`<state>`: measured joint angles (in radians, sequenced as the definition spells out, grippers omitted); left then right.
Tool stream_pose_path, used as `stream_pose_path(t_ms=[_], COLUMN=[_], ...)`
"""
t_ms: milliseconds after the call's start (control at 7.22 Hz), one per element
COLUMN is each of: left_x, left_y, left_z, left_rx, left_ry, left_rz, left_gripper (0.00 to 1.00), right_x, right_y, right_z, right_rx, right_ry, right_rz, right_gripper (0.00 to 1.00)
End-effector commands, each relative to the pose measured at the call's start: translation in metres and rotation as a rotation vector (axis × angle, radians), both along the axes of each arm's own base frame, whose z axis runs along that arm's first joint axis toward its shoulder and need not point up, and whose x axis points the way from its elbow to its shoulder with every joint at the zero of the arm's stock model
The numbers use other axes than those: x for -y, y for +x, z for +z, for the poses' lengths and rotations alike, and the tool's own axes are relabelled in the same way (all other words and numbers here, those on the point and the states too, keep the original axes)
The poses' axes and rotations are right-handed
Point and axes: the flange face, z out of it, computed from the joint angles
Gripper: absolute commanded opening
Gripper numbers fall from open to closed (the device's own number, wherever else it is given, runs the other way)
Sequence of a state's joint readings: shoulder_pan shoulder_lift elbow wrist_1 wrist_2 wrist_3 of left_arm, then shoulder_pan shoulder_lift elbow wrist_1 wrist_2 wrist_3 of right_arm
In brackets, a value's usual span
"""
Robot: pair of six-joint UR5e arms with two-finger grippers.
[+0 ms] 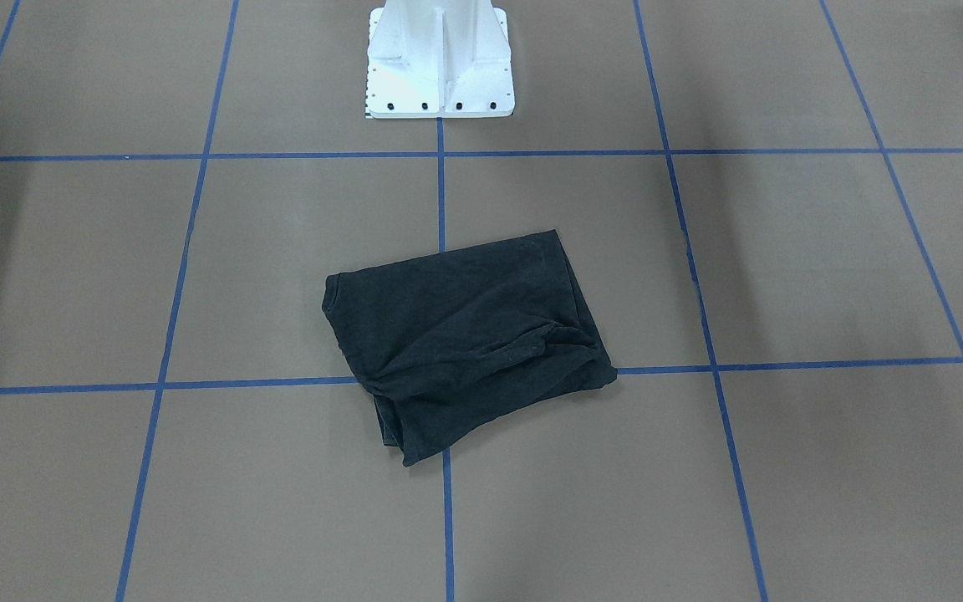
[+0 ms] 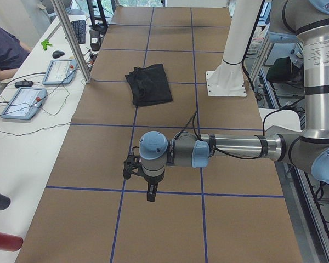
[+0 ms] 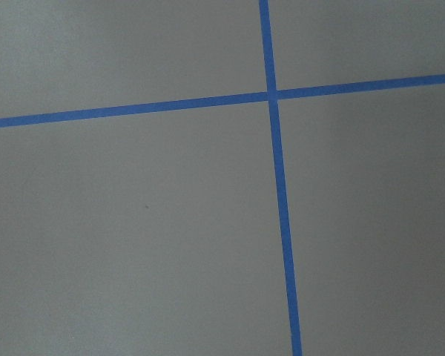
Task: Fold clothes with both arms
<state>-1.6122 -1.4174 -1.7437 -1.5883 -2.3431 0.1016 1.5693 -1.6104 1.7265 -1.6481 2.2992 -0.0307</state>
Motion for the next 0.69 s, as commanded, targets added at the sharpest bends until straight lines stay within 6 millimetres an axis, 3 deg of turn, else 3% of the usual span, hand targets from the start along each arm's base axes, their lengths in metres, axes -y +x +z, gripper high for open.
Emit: stream_pose_path(t_ms=[0,554], left_x=[-0.0001,0.0000], left_y=[-0.0001,-0.0001], left_z=[0.0006,-0.0001], left_rx=[0.001,0.001], left_ry=[-0.001,0.000], left_rz=[0.001,0.000], left_gripper=[1.00,1.00], right_x=[-0.0040,-0.0066], right_y=[0.0000,-0.0001], right_z=[0.0002,-0.0029], right_rx=[0.000,0.002], right_ry=[0.000,0.004], right_rz=[0.000,0.000], right_gripper=[1.00,1.00])
